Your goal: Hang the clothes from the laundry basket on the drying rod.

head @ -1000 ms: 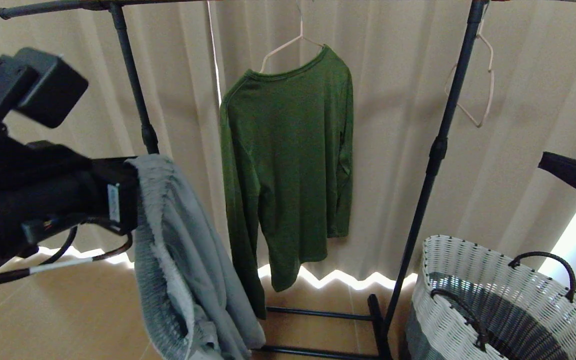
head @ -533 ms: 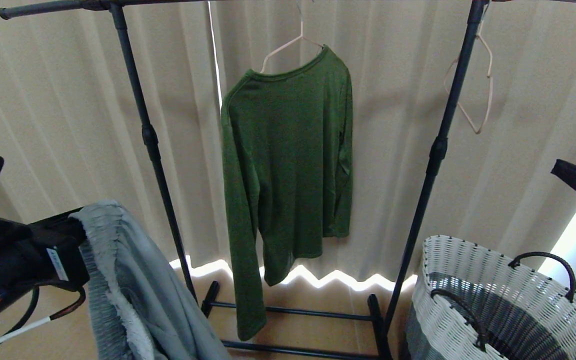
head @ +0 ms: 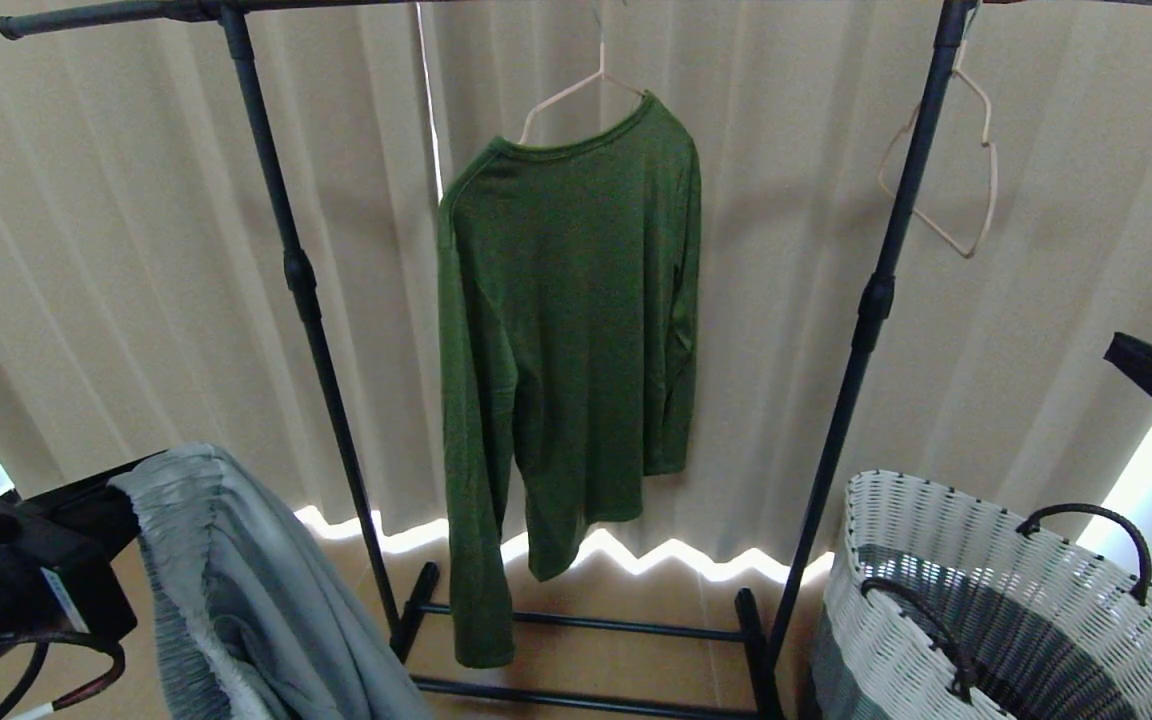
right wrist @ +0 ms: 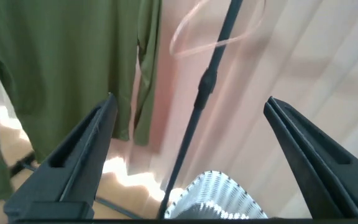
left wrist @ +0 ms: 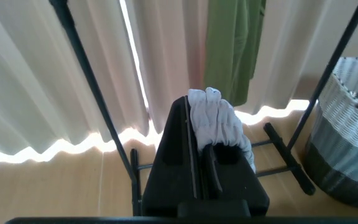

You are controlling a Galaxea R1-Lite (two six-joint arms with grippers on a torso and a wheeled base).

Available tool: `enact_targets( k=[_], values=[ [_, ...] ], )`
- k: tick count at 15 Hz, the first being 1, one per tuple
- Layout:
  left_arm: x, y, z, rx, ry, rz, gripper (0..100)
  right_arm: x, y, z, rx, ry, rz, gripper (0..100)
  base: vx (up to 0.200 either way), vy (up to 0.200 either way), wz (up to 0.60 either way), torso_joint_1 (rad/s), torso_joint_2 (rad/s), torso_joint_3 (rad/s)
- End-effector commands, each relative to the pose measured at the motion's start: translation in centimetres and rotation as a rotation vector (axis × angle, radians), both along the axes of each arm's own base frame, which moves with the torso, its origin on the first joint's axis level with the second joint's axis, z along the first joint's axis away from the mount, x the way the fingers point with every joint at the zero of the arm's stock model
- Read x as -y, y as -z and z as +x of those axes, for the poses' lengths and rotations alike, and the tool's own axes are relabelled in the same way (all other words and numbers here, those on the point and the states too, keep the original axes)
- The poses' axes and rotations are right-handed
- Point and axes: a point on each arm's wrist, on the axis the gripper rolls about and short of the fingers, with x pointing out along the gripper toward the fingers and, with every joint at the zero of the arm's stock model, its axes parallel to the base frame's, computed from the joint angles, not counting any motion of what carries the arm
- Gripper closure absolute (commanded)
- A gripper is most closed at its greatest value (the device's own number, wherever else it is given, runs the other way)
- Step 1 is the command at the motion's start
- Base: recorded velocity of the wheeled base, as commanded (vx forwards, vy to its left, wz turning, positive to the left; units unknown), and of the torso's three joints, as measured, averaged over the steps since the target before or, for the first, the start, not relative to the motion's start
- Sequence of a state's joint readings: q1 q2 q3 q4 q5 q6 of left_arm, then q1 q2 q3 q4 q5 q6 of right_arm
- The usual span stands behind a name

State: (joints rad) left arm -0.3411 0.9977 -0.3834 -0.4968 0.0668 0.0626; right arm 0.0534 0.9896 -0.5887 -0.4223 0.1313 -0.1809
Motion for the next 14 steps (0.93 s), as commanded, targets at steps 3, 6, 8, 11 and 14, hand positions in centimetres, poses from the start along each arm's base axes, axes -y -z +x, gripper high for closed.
enact_targets(
  k=[3, 6, 8, 11, 14],
  values=[
    [-0.25, -0.13, -0.12, 0.01, -0.016, -0.001, 100, 0.01, 0.15, 0.15, -0.008, 0.001, 0.001, 0, 0.0, 0.0, 0.0, 0.0, 0.0, 0.0],
    [-0.65, -0.17, 0.0, 0.012, -0.048, 0.001, 100, -0.01, 0.16, 0.15, -0.01, 0.001, 0.002, 0, 0.0, 0.0, 0.0, 0.0, 0.0, 0.0],
    [-0.67, -0.16, -0.06, 0.014, -0.048, 0.001, 100, 0.01, 0.37, 0.15, -0.016, 0.001, 0.002, 0, 0.0, 0.0, 0.0, 0.0, 0.0, 0.0],
    [-0.72, -0.12, -0.23, 0.019, -0.047, 0.008, 100, -0.01, 0.49, 0.11, -0.019, -0.001, 0.002, 0, 0.0, 0.0, 0.0, 0.038, -0.23, -0.214],
    [-0.75, -0.12, -0.33, 0.021, -0.047, 0.012, 100, -0.01, 0.49, 0.15, -0.019, -0.001, 0.002, 0, 0.0, 0.0, 0.0, 0.098, -0.38, -0.323]
  ],
)
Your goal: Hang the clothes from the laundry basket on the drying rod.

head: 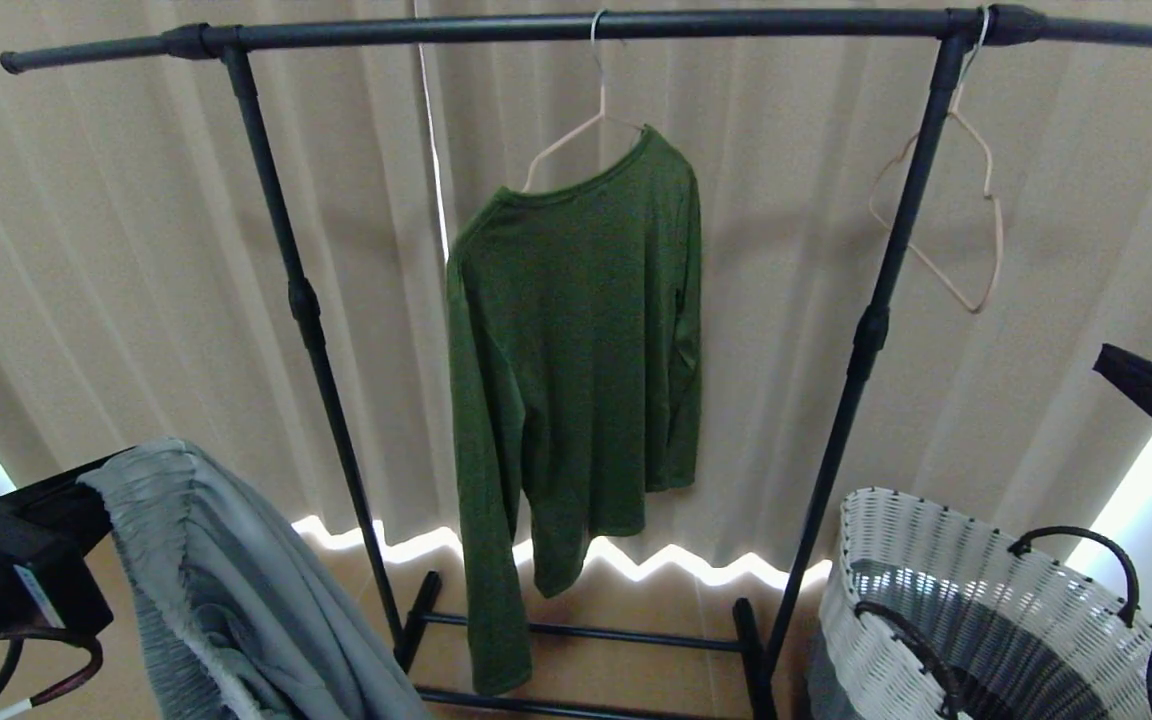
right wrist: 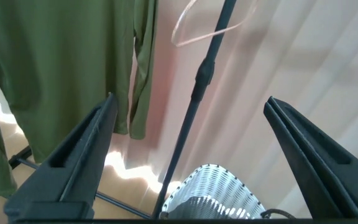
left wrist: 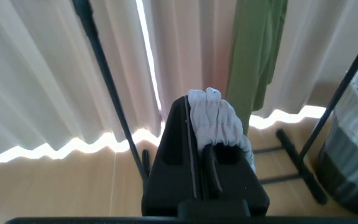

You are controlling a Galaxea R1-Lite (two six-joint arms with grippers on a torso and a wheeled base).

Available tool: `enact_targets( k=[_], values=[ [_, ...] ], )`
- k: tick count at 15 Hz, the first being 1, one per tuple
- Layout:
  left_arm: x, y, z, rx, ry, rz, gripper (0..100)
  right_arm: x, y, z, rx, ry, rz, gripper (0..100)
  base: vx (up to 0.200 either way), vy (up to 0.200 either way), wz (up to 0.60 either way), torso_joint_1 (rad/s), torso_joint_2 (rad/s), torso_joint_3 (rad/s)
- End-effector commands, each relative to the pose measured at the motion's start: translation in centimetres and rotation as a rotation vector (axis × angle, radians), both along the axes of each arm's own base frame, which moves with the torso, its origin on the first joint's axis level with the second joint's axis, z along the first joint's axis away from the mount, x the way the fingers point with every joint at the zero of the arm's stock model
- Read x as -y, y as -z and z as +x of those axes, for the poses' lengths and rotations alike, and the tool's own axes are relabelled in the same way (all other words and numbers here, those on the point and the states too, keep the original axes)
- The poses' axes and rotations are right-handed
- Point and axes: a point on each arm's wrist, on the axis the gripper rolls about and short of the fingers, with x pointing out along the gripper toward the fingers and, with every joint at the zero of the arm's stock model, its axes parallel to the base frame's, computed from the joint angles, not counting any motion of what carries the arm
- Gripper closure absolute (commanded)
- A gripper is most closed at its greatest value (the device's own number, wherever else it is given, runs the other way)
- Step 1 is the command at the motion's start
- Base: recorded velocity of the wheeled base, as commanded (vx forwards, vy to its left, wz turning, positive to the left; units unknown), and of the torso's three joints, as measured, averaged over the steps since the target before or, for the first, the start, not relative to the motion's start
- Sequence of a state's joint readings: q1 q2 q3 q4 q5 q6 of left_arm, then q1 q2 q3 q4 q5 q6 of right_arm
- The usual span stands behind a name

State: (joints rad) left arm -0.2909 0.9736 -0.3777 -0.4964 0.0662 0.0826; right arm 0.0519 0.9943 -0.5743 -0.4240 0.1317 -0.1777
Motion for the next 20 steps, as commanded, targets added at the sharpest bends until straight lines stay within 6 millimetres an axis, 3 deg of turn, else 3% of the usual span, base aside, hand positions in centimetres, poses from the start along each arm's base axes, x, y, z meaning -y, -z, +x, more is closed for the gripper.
enact_targets(
  k=[1, 7, 12, 16, 20],
  values=[
    [0.0, 0.0, -0.1, 0.003, 0.001, -0.002, 100, 0.0, 0.0, 0.0, -0.001, -0.004, 0.0, 0, 0.0, 0.0, 0.0, 0.105, -0.53, -0.32],
    [0.0, 0.1, -0.1, 0.0, 0.001, 0.0, 100, 0.0, 0.0, 0.0, 0.002, 0.0, -0.002, 0, 0.0, 0.0, 0.0, 0.146, -0.48, -0.313],
    [-0.1, 0.2, -0.2, 0.001, 0.001, 0.003, 100, 0.0, 1.2, -0.2, -0.05, 0.005, -0.021, 0, 0.0, 0.0, 0.0, 0.184, -0.49, -0.295],
    [-0.2, 0.6, -0.8, 0.017, 0.01, 0.059, 100, 0.9, 2.2, -0.4, -0.257, 0.074, -0.041, 0, 0.0, 0.0, 0.0, 0.189, -0.45, -0.272],
    [-0.3, 0.4, -1.0, 0.036, 0.006, 0.055, 100, 1.1, 2.6, -0.7, -0.368, 0.14, -0.055, 0, 0.0, 0.0, 0.0, 0.038, -0.09, -0.052]
  ],
)
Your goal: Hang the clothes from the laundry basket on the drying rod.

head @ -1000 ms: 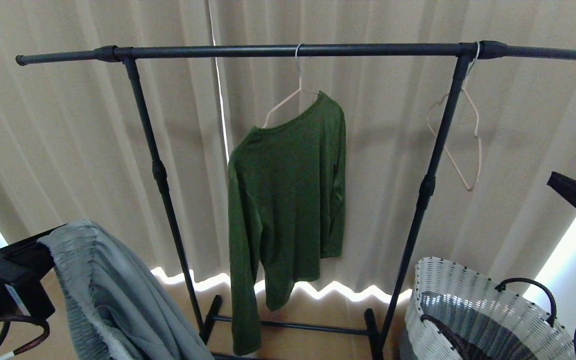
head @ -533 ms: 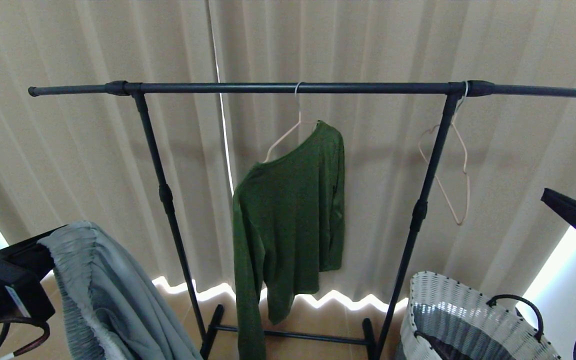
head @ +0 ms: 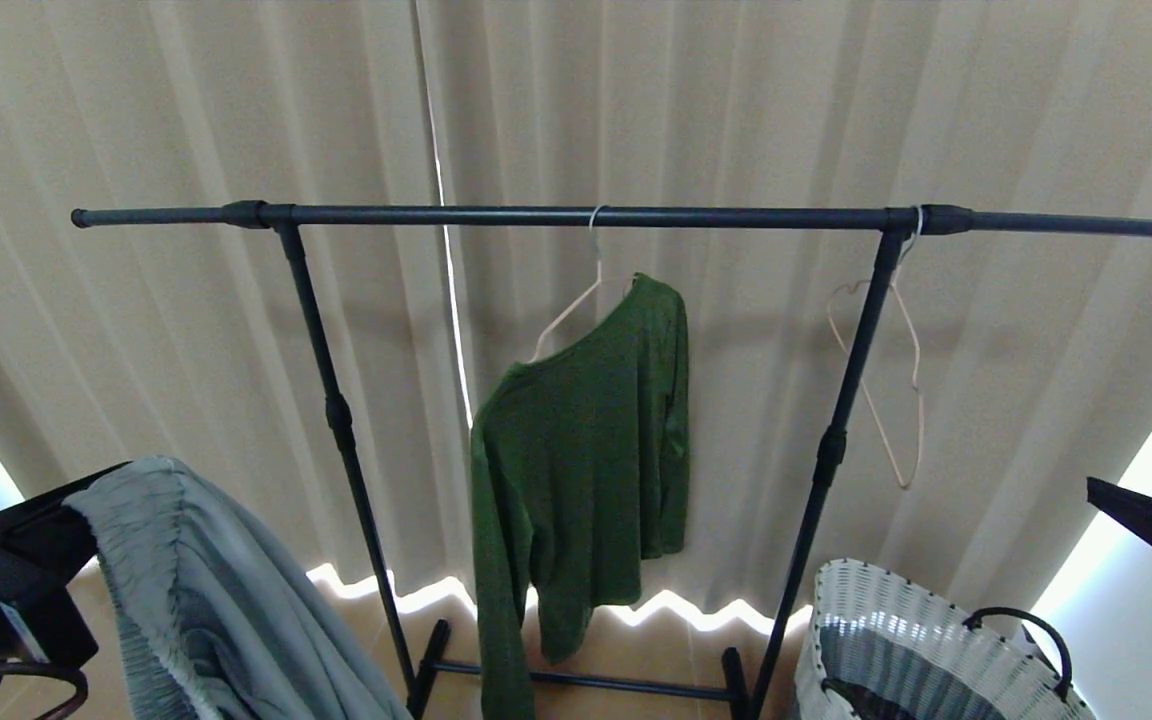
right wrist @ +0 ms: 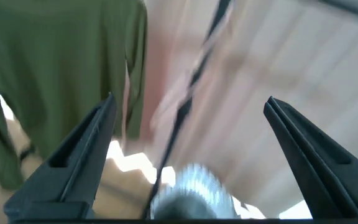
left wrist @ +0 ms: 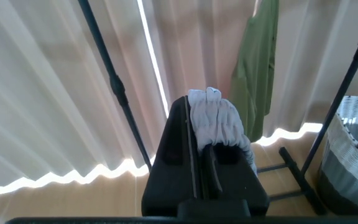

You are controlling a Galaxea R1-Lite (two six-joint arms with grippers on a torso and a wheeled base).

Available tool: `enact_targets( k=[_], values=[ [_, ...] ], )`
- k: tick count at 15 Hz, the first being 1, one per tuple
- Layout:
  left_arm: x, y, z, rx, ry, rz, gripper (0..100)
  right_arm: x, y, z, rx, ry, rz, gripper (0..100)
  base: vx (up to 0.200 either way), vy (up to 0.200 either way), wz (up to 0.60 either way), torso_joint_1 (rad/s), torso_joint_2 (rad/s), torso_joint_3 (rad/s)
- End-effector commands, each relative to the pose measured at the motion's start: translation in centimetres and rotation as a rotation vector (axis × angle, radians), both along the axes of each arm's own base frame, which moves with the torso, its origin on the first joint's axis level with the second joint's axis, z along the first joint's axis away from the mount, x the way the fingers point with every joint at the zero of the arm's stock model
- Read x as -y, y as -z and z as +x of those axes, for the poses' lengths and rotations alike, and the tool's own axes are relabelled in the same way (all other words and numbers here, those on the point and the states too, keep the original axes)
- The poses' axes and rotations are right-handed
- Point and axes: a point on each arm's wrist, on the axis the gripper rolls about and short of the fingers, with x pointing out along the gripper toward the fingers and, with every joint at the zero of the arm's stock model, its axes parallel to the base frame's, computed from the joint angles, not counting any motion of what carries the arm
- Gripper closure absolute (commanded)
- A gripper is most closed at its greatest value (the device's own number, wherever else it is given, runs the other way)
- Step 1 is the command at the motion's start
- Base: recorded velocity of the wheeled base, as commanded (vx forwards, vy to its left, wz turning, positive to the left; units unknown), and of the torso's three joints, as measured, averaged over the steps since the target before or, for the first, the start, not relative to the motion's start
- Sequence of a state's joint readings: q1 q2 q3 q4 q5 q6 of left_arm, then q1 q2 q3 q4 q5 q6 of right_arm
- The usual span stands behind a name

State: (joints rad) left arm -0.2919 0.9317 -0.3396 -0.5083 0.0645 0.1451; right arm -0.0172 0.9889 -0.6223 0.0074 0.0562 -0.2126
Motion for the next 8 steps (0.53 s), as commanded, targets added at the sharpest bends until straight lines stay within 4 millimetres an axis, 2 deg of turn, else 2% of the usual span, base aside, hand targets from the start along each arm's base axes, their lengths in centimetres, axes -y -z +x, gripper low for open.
enact_targets(
  k=[1, 7, 8],
  values=[
    [-0.03, -0.19, -0.09, 0.015, 0.0, -0.006, 100, 0.04, -0.16, 0.02, -0.005, 0.012, -0.005, 0, 0.0, 0.0, 0.0, 0.0, 0.0, 0.0],
    [0.04, -0.53, 0.16, 0.035, 0.0, -0.011, 100, 0.16, 0.31, 0.25, -0.039, 0.057, -0.023, 0, 0.0, 0.0, 0.0, 0.0, 0.0, 0.0],
    [0.04, -0.51, 0.16, 0.033, -0.001, -0.012, 100, 0.16, 0.3, 0.26, -0.037, 0.059, -0.022, 0, 0.2, 0.0, 0.0, 0.002, 0.0, -0.002]
  ],
)
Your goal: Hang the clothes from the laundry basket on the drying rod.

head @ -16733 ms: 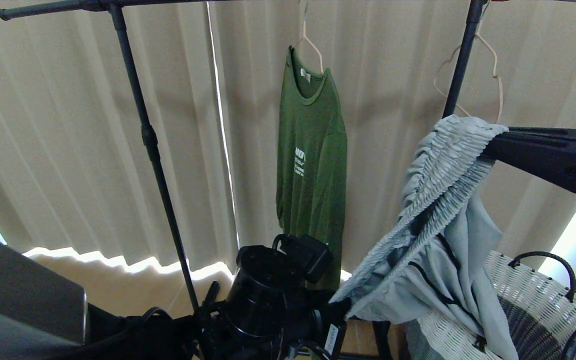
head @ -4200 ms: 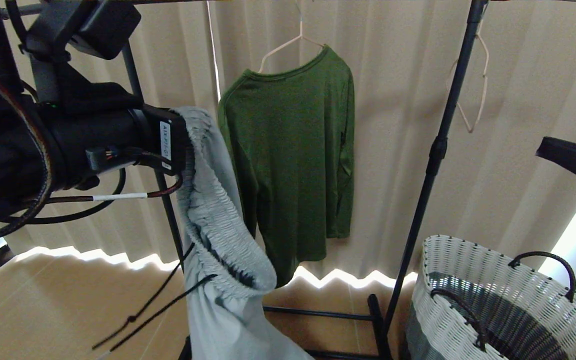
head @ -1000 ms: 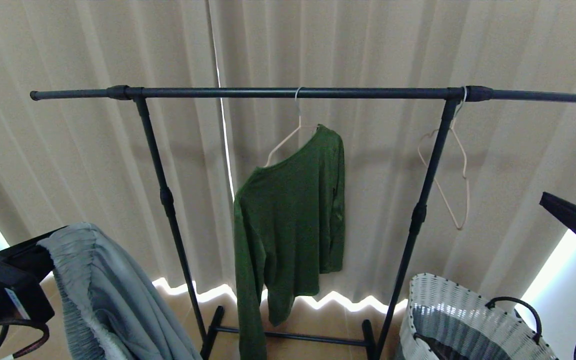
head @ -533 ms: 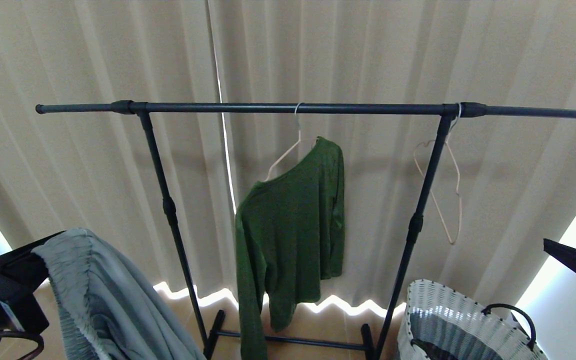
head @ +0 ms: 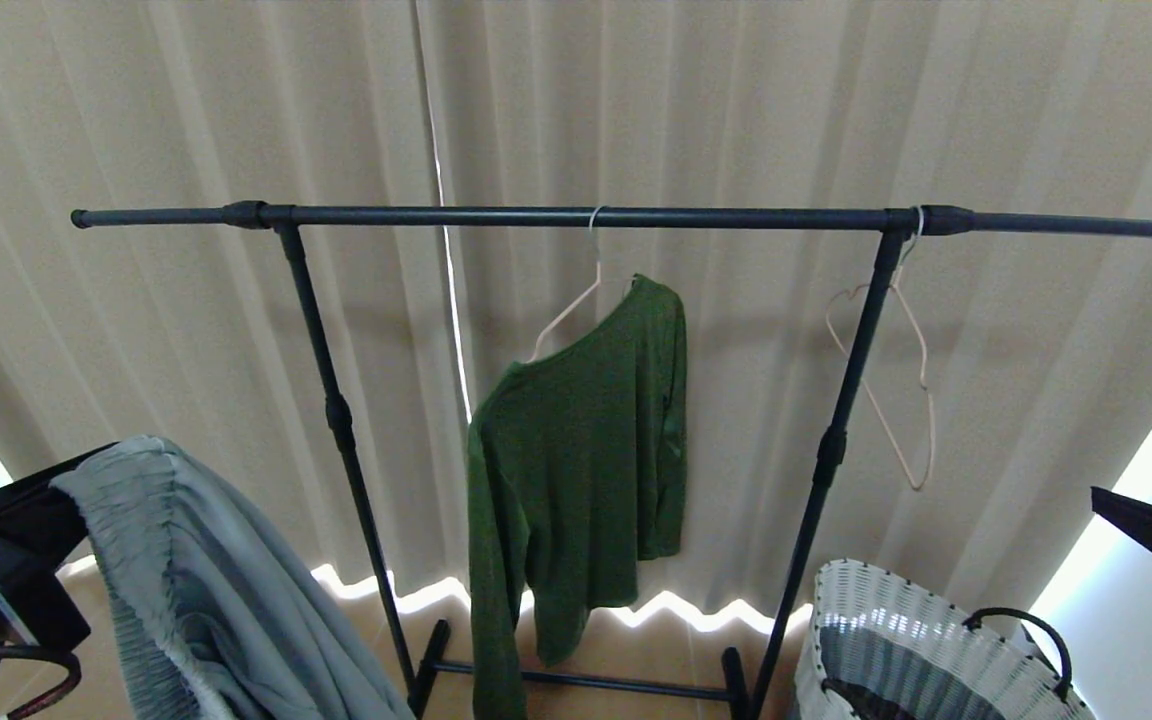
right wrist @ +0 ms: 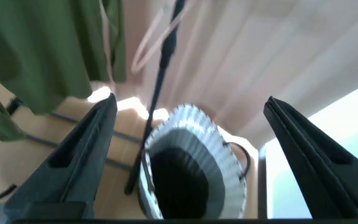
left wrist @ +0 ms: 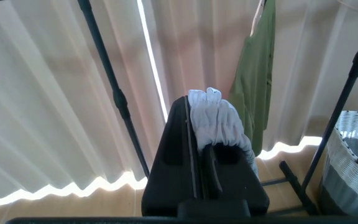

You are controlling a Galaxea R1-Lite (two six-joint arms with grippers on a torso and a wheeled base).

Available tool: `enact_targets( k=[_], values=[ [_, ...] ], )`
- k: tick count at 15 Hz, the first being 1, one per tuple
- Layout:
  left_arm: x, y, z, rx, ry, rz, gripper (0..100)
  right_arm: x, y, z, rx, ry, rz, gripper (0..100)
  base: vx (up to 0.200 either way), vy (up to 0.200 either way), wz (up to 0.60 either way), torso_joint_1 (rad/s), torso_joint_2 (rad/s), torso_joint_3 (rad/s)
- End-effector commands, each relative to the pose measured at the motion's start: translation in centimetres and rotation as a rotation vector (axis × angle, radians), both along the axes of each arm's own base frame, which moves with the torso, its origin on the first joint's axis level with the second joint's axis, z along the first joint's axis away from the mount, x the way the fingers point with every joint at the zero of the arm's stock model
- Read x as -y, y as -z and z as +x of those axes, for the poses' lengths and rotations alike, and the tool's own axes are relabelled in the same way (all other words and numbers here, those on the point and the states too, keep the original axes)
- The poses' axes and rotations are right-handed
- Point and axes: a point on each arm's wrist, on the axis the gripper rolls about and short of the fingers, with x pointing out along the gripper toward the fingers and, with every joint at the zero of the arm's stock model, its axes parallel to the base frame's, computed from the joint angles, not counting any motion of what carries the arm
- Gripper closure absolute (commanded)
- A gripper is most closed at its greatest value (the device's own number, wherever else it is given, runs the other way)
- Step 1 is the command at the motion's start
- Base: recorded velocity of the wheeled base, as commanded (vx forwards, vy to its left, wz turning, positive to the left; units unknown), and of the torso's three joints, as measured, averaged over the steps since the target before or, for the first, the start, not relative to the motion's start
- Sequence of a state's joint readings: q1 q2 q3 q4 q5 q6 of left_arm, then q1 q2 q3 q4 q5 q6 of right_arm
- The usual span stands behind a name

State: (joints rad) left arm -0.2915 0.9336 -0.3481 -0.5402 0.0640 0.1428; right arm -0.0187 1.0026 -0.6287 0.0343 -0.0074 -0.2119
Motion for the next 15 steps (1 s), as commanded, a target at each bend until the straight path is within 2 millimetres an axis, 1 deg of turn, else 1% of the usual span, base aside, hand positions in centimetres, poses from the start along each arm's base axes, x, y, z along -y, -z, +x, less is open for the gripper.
enact_targets(
  k=[1, 9, 11, 13, 15],
  values=[
    [0.0, 0.0, 0.1, -0.004, 0.0, 0.001, 100, 0.0, 0.1, 0.0, -0.003, 0.007, -0.003, 0, 0.2, 0.0, 0.0, -0.002, 0.0, 0.002],
    [0.1, 0.2, 0.4, -0.018, 0.0, 0.005, 100, 0.1, 0.0, 0.1, 0.001, 0.034, -0.014, 0, 0.2, 0.0, 0.0, 0.005, 0.0, 0.002],
    [0.2, 0.2, 0.4, -0.017, 0.001, 0.01, 100, 0.1, -0.2, 0.9, -0.002, 0.039, -0.015, 0, 0.2, 0.0, 0.0, 0.005, 0.0, 0.0],
    [0.1, 0.3, 0.4, -0.016, 0.001, 0.009, 100, 0.1, -0.3, 1.5, -0.011, 0.046, -0.015, 0, 0.0, 0.0, 0.0, 0.0, 0.0, 0.0],
    [0.1, 0.3, 0.4, -0.019, 0.001, 0.01, 100, -0.1, -0.1, 2.7, -0.043, 0.031, -0.011, 0, 0.0, 0.0, 0.0, 0.0, 0.0, 0.0]
  ],
)
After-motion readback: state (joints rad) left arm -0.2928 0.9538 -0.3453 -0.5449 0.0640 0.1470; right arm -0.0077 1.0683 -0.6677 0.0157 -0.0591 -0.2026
